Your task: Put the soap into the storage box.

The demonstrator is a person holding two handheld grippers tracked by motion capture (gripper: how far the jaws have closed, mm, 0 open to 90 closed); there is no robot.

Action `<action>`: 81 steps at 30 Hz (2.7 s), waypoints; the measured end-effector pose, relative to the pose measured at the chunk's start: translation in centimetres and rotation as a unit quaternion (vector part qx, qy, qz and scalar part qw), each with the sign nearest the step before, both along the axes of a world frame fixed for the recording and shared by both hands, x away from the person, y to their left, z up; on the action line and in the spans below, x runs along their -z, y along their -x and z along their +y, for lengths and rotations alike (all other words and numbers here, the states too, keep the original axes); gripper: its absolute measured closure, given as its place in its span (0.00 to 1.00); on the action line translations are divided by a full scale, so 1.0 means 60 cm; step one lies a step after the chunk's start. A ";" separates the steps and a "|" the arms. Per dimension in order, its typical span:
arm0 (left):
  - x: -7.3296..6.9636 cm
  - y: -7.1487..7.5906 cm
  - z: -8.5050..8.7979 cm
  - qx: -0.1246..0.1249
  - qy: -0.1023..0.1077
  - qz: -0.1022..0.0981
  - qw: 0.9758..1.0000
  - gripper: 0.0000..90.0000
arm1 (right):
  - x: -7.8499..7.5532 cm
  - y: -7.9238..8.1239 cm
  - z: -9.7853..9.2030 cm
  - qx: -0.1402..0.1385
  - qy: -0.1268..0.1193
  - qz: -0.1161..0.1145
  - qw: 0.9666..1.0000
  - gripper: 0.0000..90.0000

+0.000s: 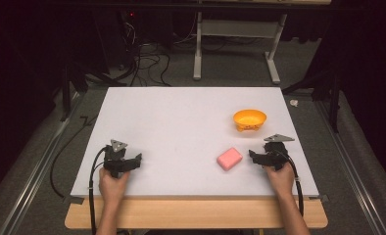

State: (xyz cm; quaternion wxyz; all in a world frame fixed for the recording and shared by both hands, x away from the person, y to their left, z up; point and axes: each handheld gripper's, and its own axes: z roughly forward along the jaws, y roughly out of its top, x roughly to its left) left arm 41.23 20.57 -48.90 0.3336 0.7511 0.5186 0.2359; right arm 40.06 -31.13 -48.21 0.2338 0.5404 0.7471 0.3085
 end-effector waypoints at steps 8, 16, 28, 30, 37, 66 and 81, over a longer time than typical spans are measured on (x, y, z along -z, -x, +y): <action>0.000 0.000 0.000 0.000 -0.001 0.000 1.000 0.24 | 0.000 0.000 0.000 0.000 0.000 0.000 1.000 0.27; 0.000 0.000 0.000 0.000 -0.001 -0.001 1.000 0.24 | 0.000 0.000 -0.001 -0.001 0.000 0.001 1.000 0.27; 0.000 0.000 0.000 0.000 -0.001 0.000 1.000 0.24 | -0.001 -0.001 0.000 -0.003 -0.001 0.005 1.000 0.26; 0.000 0.000 0.000 0.000 -0.001 -0.001 1.000 0.24 | -0.001 -0.001 0.000 -0.003 0.000 0.005 1.000 0.26; 0.000 0.000 0.000 0.000 0.000 0.000 1.000 0.24 | -0.004 -0.002 0.000 -0.005 0.001 0.011 1.000 0.24; 0.000 0.000 0.000 0.000 0.000 -0.001 1.000 0.24 | -0.049 0.021 0.034 -0.035 -0.051 -0.019 0.998 0.19; 0.000 0.000 0.000 0.000 0.001 0.001 1.000 0.24 | -0.057 0.025 0.079 -0.071 -0.059 -0.012 0.996 0.16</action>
